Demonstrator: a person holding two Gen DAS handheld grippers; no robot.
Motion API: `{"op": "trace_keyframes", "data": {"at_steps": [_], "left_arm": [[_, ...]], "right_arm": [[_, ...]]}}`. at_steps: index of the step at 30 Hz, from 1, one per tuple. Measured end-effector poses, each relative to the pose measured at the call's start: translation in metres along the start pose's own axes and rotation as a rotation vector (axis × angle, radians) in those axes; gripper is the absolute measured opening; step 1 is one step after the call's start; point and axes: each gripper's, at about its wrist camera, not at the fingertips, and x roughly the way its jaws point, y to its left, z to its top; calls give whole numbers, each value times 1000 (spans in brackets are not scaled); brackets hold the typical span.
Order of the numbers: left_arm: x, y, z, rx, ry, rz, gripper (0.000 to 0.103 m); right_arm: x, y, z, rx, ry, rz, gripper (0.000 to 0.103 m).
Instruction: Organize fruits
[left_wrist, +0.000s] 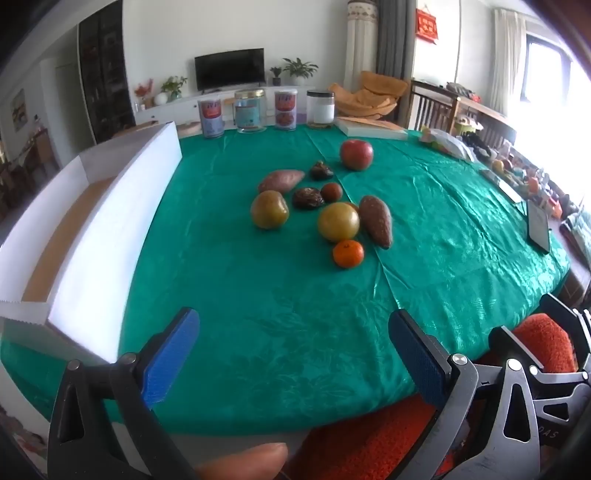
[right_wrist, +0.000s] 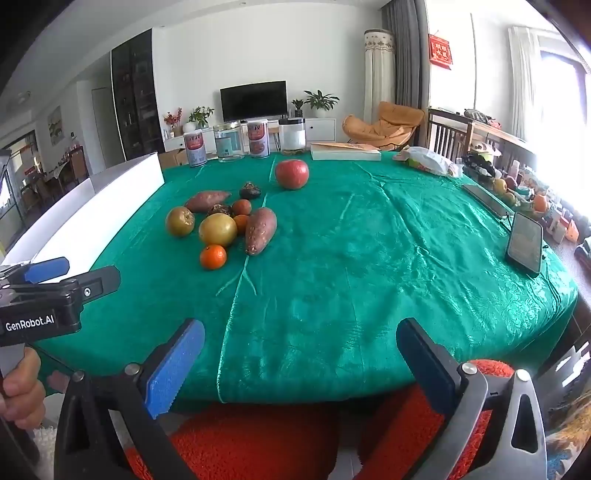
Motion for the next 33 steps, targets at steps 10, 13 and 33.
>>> {"op": "trace_keyframes", "data": {"at_steps": [10, 13, 33], "left_arm": [[-1, 0, 0, 5, -1, 7, 102], [-2, 0, 0, 6, -5, 9, 102], [-1, -1, 0, 8, -4, 13, 102]], "right_arm": [[-2, -1, 2, -2, -19, -6, 103], [-4, -3, 2, 10, -17, -5, 103], [-3, -5, 1, 21, 5, -10, 103]]}}
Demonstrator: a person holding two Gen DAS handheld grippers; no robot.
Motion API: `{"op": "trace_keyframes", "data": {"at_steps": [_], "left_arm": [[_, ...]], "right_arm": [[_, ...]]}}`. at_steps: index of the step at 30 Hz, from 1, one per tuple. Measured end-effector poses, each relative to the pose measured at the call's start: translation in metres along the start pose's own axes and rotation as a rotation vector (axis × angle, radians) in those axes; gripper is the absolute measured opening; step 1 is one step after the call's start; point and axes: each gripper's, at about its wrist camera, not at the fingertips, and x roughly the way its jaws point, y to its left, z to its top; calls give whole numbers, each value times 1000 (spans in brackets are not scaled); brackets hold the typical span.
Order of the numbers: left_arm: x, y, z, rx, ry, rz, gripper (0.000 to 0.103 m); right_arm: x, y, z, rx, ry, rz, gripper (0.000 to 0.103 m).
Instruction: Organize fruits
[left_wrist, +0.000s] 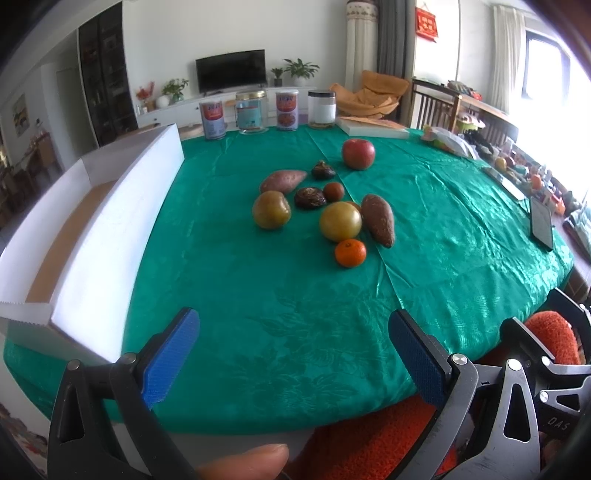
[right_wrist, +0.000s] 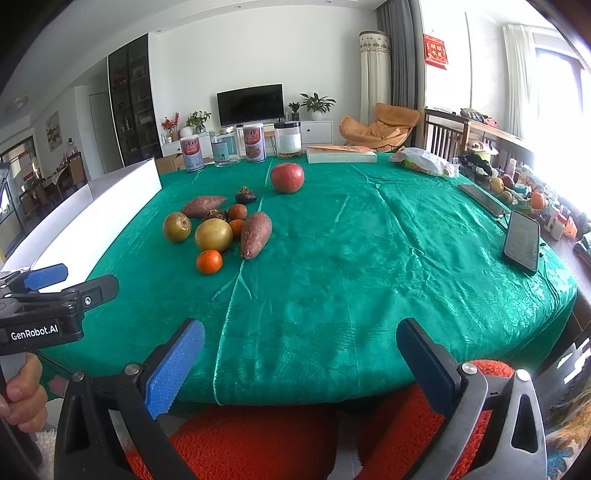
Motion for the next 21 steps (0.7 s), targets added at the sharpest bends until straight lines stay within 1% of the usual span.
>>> {"op": "trace_keyframes", "data": {"at_steps": [4, 6, 8, 21], "left_arm": [[0, 0, 0, 1, -1, 0, 102], [0, 0, 0, 1, 0, -1, 102], [0, 0, 0, 1, 1, 0, 102], [1, 1, -1, 0, 3, 1, 102]], "right_arm": [[0, -1, 1, 15, 23, 11, 103], [0, -1, 1, 10, 2, 9, 103], [0, -1, 1, 9, 17, 9, 103], [1, -2, 1, 17, 8, 17, 103]]}}
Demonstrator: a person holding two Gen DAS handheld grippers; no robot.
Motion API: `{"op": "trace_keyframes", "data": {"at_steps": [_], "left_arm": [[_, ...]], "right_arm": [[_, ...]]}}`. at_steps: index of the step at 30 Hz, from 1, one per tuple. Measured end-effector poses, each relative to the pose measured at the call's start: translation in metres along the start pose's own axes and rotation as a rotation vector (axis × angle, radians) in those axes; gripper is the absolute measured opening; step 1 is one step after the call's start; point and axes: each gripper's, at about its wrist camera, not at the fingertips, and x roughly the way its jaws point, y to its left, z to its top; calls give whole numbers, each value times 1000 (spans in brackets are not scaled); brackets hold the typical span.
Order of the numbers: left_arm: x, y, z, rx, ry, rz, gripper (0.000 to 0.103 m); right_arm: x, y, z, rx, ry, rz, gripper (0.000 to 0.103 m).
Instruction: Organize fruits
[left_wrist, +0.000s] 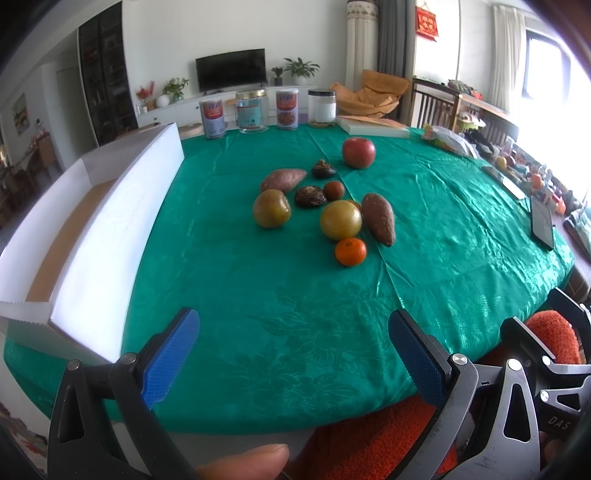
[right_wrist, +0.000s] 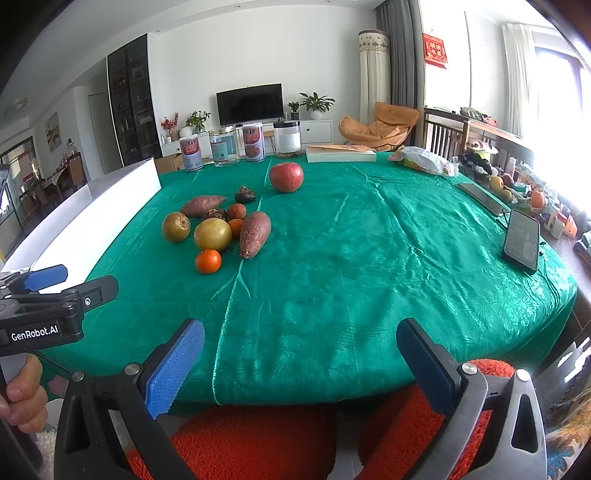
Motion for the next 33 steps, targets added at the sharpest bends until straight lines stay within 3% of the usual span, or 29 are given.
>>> {"op": "trace_keyframes", "data": {"at_steps": [33], "left_arm": [[0, 0, 0, 0, 1, -1, 102]], "right_arm": [[0, 0, -1, -8, -6, -8, 103]]}}
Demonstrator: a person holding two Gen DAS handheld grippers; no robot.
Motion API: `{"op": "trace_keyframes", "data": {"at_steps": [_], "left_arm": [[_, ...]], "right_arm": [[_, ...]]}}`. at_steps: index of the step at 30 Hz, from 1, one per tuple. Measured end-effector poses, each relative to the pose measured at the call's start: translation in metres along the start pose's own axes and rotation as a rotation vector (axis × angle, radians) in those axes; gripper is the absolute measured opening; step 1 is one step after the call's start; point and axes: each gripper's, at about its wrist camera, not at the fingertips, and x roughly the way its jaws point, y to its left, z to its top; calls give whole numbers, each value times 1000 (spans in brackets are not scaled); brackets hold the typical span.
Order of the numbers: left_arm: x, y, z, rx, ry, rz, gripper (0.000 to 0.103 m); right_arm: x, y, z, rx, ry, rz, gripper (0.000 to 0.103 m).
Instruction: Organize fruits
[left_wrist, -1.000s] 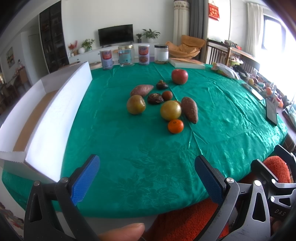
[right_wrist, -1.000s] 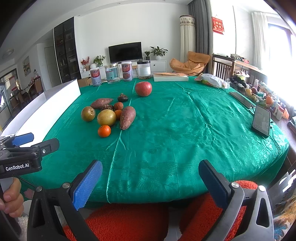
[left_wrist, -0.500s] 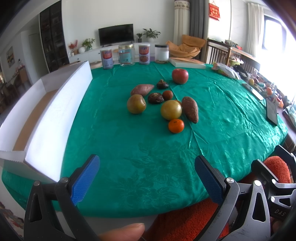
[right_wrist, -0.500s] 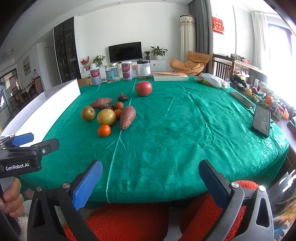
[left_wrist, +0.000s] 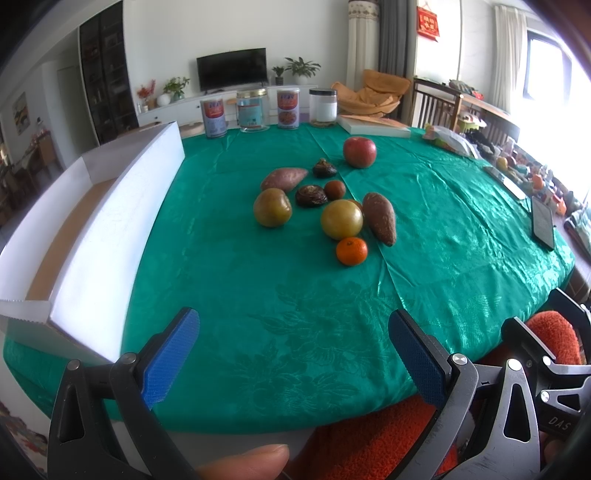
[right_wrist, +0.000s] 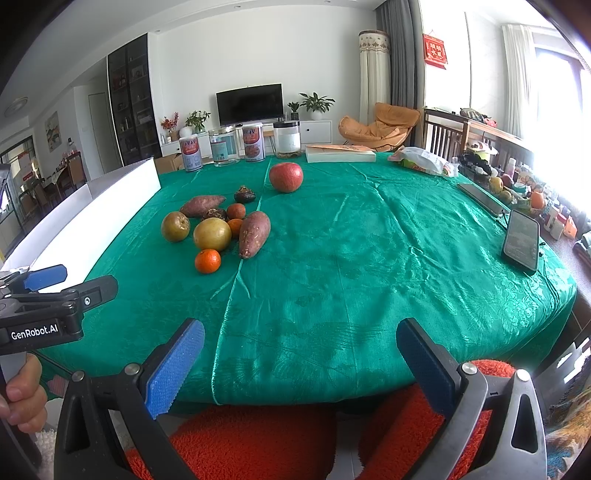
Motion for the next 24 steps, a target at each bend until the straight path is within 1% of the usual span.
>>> {"op": "trace_keyframes", "data": {"at_steps": [24], "left_arm": [[5, 3, -3, -4, 8, 3, 102]], "right_arm": [[1, 0, -1, -9, 3, -5, 103]]}}
